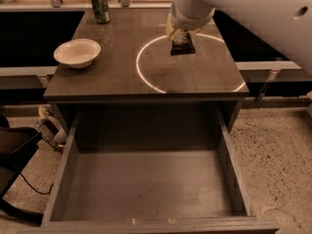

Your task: Place rxbar chocolate into top drawer

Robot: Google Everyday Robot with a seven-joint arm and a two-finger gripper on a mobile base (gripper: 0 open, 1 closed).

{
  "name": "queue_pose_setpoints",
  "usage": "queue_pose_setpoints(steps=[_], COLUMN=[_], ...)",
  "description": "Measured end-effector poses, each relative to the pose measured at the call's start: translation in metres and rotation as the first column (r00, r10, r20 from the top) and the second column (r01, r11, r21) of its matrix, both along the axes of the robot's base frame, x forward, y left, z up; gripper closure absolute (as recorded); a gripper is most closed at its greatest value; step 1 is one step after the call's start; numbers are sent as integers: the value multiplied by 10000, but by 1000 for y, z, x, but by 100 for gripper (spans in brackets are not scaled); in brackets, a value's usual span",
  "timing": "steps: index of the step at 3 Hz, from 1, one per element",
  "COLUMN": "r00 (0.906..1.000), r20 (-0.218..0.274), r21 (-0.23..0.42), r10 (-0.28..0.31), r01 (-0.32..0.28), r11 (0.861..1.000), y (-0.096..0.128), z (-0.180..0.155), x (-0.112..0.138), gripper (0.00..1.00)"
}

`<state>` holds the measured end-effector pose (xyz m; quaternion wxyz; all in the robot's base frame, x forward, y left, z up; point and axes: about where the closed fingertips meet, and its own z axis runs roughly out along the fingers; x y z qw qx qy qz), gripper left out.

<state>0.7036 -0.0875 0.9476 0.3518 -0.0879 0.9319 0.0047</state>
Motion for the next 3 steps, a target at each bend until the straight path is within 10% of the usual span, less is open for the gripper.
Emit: queue_pose_setpoints(steps=[3], r00=[9895], r20=[-344], r21=[792], r10=[1404], r01=[-1373], r11=[9874], y=[-25], z=[-28], x=[-117], gripper=[100])
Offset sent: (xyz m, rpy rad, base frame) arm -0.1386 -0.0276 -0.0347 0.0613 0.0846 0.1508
